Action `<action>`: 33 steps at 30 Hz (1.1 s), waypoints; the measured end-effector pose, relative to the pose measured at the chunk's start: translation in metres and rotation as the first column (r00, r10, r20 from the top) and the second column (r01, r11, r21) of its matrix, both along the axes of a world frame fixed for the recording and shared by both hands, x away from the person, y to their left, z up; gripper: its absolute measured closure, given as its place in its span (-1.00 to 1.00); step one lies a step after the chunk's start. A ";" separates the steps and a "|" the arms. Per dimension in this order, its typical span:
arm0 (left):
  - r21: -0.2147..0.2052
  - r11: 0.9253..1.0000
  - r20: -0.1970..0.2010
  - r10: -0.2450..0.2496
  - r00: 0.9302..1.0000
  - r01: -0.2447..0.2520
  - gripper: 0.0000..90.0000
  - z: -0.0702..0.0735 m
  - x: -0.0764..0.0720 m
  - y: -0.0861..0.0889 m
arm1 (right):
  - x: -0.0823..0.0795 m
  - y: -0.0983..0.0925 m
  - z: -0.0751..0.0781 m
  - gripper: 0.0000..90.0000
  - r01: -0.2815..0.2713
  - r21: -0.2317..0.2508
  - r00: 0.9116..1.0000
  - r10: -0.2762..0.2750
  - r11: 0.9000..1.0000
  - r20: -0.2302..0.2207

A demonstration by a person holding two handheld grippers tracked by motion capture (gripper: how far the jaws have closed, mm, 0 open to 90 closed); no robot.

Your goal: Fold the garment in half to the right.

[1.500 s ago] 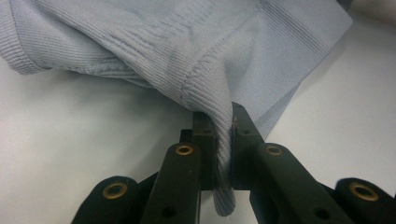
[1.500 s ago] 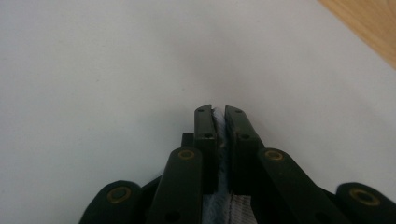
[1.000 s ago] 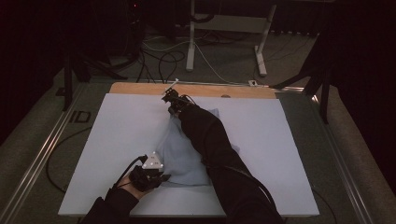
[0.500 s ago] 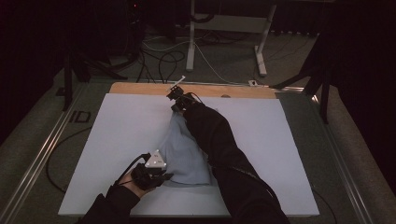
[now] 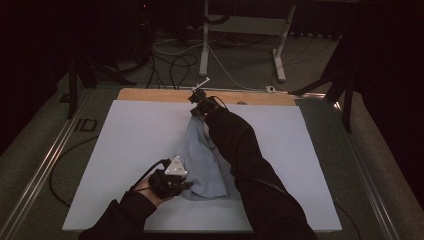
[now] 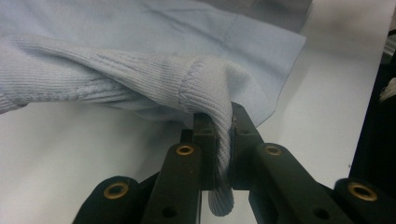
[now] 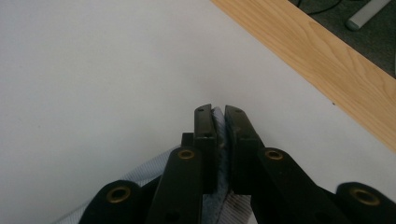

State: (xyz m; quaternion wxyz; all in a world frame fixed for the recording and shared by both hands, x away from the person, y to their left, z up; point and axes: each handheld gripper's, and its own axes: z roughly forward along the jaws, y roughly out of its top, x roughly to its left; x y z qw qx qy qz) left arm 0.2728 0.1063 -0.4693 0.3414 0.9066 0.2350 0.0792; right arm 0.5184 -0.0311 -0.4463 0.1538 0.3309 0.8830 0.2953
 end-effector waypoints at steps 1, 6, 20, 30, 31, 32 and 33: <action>-0.004 1.000 -0.001 -0.003 1.000 0.003 0.92 0.001 0.001 -0.001 | 0.000 -0.001 0.001 0.89 0.000 0.001 1.000 0.000 1.000 0.000; -0.005 1.000 -0.004 -0.018 1.000 0.018 0.92 0.004 0.003 -0.008 | -0.001 -0.009 0.005 0.89 -0.001 0.012 1.000 0.001 1.000 0.005; 0.016 0.997 0.009 -0.071 0.997 0.071 0.92 0.010 0.005 -0.029 | -0.006 -0.038 0.016 0.89 0.014 0.042 1.000 -0.015 0.999 0.027; 0.044 0.991 0.019 -0.125 0.992 0.125 0.92 0.011 0.009 -0.051 | -0.009 -0.054 0.019 0.89 0.016 0.062 0.999 -0.019 0.998 0.036; 0.049 0.991 0.016 -0.128 0.992 0.127 0.92 0.011 0.009 -0.054 | -0.009 -0.056 0.020 0.89 0.018 0.069 0.999 -0.021 0.997 0.037; 0.053 0.990 0.017 -0.134 0.991 0.133 0.92 0.011 0.009 -0.057 | -0.008 -0.058 0.020 0.89 0.018 0.072 0.999 -0.020 0.997 0.037; 0.057 0.988 0.020 -0.143 0.990 0.142 0.92 0.011 0.009 -0.059 | -0.008 -0.060 0.020 0.89 0.021 0.077 0.999 -0.024 0.997 0.035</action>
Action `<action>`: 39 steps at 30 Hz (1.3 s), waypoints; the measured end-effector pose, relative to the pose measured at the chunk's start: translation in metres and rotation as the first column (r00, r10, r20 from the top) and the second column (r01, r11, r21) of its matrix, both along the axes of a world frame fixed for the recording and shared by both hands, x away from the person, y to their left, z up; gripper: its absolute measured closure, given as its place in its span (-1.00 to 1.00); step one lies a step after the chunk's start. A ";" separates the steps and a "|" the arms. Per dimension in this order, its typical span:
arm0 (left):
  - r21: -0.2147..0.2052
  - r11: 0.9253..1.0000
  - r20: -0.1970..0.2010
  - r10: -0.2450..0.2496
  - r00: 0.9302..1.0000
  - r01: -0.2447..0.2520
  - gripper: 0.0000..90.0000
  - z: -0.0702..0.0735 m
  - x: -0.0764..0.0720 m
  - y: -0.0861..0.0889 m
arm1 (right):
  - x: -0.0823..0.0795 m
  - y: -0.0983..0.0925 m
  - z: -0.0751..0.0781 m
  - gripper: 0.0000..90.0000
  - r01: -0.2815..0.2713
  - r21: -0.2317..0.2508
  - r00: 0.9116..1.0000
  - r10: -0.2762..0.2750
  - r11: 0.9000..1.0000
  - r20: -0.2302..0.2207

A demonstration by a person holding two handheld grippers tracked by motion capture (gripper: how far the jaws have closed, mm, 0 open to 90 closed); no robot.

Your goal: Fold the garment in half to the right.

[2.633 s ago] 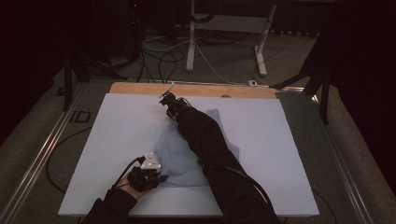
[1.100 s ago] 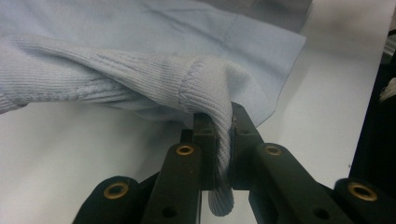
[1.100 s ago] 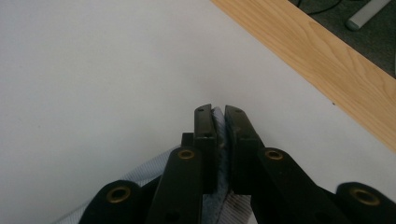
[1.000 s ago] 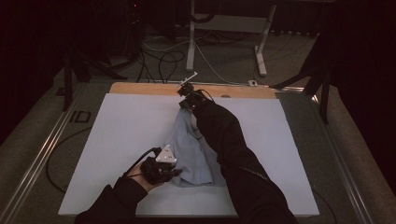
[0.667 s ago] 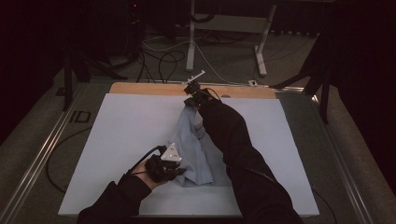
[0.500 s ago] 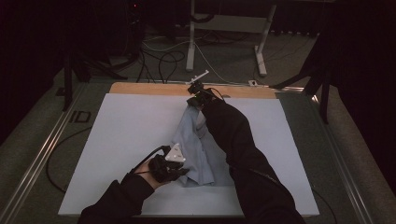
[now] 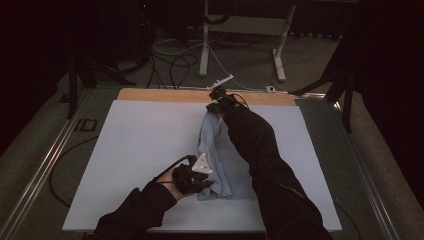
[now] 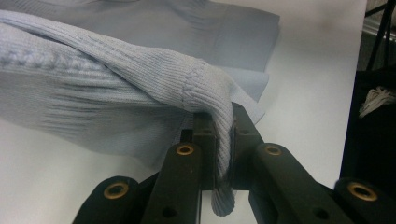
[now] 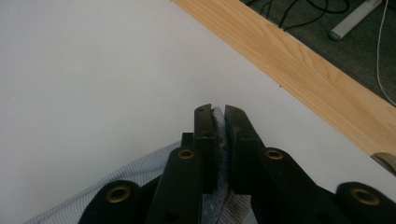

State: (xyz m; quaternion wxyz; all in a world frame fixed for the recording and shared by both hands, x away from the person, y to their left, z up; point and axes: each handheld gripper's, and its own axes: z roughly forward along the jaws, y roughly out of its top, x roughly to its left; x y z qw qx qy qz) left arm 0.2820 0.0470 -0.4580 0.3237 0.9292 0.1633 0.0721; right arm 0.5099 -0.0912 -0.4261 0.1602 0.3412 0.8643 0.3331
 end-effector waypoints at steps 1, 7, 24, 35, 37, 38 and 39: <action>0.004 1.000 0.001 -0.005 1.000 0.005 0.92 0.000 0.000 -0.003 | 0.000 -0.002 0.000 0.89 -0.004 -0.001 1.000 0.004 1.000 0.002; 0.019 0.999 0.008 -0.037 0.999 0.037 0.92 0.001 0.003 -0.021 | 0.001 -0.016 0.001 0.89 0.000 0.006 1.000 0.000 1.000 0.006; 0.070 0.993 -0.003 -0.098 0.995 0.098 0.91 -0.016 0.016 -0.078 | 0.010 -0.046 -0.013 0.88 -0.003 0.025 1.000 0.004 1.000 -0.031; 0.094 0.991 -0.024 -0.088 0.996 0.090 0.91 -0.029 0.024 -0.094 | 0.019 -0.049 -0.034 0.86 -0.043 0.043 0.998 0.045 0.998 -0.053; 0.098 0.991 -0.025 -0.088 0.996 0.090 0.91 -0.030 0.024 -0.095 | 0.021 -0.052 -0.037 0.86 -0.040 0.042 0.997 0.043 0.998 -0.060; 0.102 0.991 -0.024 -0.089 0.996 0.091 0.90 -0.030 0.024 -0.096 | 0.022 -0.053 -0.038 0.85 -0.041 0.049 0.997 0.044 0.998 -0.062; 0.102 0.991 -0.024 -0.089 0.996 0.091 0.90 -0.030 0.024 -0.096 | 0.022 -0.053 -0.038 0.85 -0.041 0.049 0.997 0.044 0.998 -0.062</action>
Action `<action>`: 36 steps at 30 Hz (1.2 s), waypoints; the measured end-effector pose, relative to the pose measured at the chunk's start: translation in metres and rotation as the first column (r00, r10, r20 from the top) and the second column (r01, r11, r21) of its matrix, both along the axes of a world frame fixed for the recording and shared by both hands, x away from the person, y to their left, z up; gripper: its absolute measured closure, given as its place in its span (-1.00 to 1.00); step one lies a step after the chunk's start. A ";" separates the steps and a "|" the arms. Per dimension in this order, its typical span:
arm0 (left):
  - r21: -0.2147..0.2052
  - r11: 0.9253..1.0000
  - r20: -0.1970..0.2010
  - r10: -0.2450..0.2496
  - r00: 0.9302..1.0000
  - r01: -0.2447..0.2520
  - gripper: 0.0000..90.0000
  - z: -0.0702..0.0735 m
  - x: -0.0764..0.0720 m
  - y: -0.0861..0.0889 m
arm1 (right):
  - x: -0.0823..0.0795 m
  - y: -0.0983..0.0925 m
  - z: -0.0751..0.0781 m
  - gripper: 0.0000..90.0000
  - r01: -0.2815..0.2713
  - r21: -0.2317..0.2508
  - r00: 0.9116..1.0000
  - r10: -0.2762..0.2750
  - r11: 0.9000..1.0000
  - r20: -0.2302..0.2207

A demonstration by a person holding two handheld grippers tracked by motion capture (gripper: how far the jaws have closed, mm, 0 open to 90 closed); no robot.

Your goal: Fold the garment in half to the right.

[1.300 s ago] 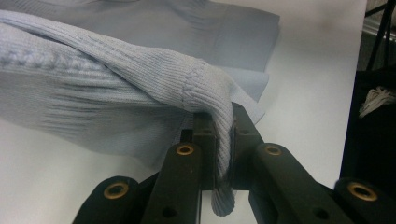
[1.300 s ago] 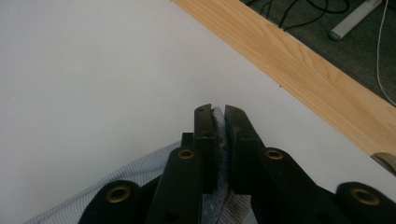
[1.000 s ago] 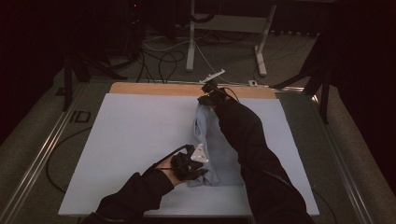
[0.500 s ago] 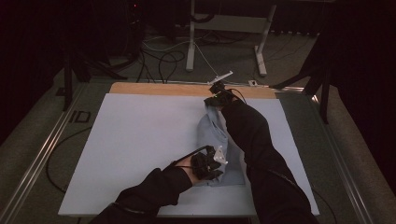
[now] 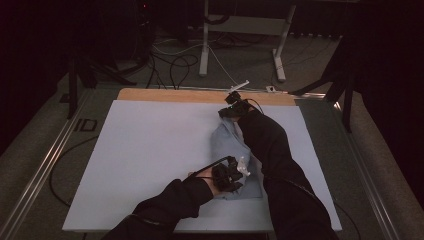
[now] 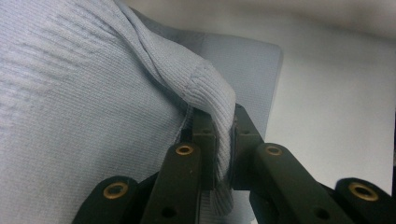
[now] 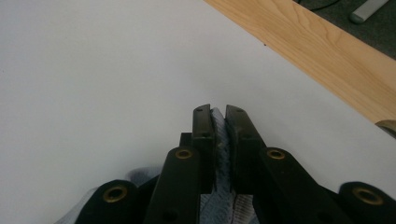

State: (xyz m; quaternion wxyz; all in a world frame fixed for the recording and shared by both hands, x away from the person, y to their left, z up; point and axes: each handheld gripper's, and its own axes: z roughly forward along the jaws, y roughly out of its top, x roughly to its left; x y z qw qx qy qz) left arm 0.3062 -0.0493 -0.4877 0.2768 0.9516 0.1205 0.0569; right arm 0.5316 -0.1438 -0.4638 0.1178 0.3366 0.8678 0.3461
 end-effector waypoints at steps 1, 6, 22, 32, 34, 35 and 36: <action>-0.003 1.000 -0.004 0.002 1.000 -0.002 0.90 -0.001 0.001 -0.002 | 0.000 -0.001 -0.001 0.84 0.001 0.004 1.000 -0.001 1.000 -0.007; -0.011 1.000 -0.012 0.013 1.000 -0.013 0.90 -0.002 0.003 -0.007 | 0.002 -0.003 -0.001 0.81 0.003 0.014 1.000 -0.003 1.000 -0.005; -0.077 0.995 -0.081 -0.068 0.994 0.062 0.34 -0.001 -0.004 -0.018 | -0.002 -0.031 0.004 -0.75 0.054 0.133 0.999 -0.053 0.990 -0.011; -0.128 0.990 -0.062 -0.070 0.996 0.062 -0.15 0.013 -0.009 -0.014 | -0.015 -0.047 0.009 -0.78 0.053 0.130 0.998 -0.058 0.990 0.029; -0.142 0.987 -0.068 -0.079 0.994 0.069 -0.34 0.016 -0.009 -0.011 | -0.017 -0.048 0.009 -0.78 0.051 0.131 0.998 -0.055 0.990 0.030; -0.148 0.987 -0.071 -0.076 0.995 0.065 -0.44 0.017 -0.009 -0.010 | -0.017 -0.049 0.009 -0.78 0.046 0.134 0.998 -0.050 0.990 0.028; -0.153 0.987 -0.076 -0.071 0.995 0.059 -0.50 0.018 -0.009 -0.008 | -0.018 -0.050 0.009 -0.78 0.043 0.131 0.998 -0.047 0.990 0.031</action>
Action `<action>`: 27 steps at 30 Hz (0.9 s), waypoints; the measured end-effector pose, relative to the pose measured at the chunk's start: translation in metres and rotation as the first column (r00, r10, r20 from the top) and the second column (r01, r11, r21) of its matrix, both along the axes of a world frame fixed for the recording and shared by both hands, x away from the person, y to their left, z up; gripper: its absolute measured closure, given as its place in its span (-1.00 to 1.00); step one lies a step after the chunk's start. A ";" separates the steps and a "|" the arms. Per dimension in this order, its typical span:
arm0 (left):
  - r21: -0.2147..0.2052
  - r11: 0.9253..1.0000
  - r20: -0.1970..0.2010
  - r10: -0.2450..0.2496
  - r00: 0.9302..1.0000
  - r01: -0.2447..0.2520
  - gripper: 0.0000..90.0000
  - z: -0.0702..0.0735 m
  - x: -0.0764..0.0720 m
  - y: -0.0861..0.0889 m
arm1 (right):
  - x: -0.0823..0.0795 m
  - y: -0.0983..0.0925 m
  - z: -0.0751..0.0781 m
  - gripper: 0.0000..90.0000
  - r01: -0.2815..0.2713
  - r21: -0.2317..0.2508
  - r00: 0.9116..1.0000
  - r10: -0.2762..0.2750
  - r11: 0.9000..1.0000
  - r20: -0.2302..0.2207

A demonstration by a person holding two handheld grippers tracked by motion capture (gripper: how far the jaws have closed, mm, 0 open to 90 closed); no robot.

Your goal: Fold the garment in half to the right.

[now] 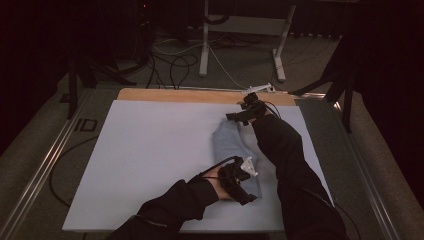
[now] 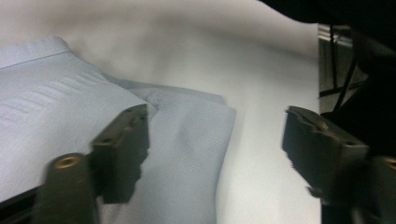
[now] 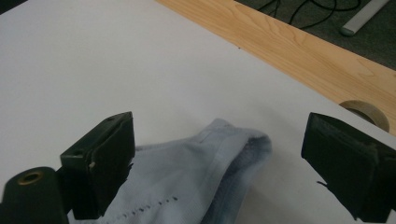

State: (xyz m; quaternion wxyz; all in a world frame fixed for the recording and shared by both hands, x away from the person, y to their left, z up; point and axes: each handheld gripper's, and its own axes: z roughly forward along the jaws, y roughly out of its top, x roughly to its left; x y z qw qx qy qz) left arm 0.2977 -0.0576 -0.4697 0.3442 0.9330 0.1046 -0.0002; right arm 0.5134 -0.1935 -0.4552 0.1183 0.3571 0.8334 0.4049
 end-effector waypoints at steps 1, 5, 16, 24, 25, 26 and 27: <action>0.000 1.000 0.000 -0.002 1.000 0.002 -0.57 0.001 0.000 0.001 | -0.001 0.000 0.000 -0.78 -0.004 -0.003 1.000 0.004 1.000 -0.001; -0.001 1.000 0.005 0.000 1.000 0.000 -0.74 0.003 0.000 0.006 | -0.003 -0.001 0.000 -0.78 -0.014 -0.022 1.000 0.014 1.000 0.011; -0.037 0.999 0.001 0.038 0.999 -0.038 -0.98 0.011 0.001 0.032 | -0.013 0.001 -0.002 -0.77 -0.027 -0.060 0.999 0.028 0.998 0.021; -0.052 0.998 0.031 0.023 0.999 -0.021 -0.99 0.014 0.001 0.055 | -0.018 0.002 0.002 -0.78 -0.026 -0.039 0.999 0.027 0.999 0.038; -0.058 0.998 0.033 0.020 0.999 -0.018 -0.99 0.014 0.001 0.059 | -0.019 0.002 0.003 -0.78 -0.030 -0.038 0.999 0.032 0.999 0.041; -0.062 0.998 0.038 0.026 0.999 -0.024 -0.99 0.014 0.000 0.062 | -0.019 0.002 0.003 -0.78 -0.027 -0.044 0.998 0.029 0.999 0.048; -0.057 0.998 0.037 0.028 0.999 -0.026 -0.99 0.014 0.000 0.066 | -0.020 0.001 0.002 -0.78 -0.028 -0.041 0.998 0.030 0.999 0.052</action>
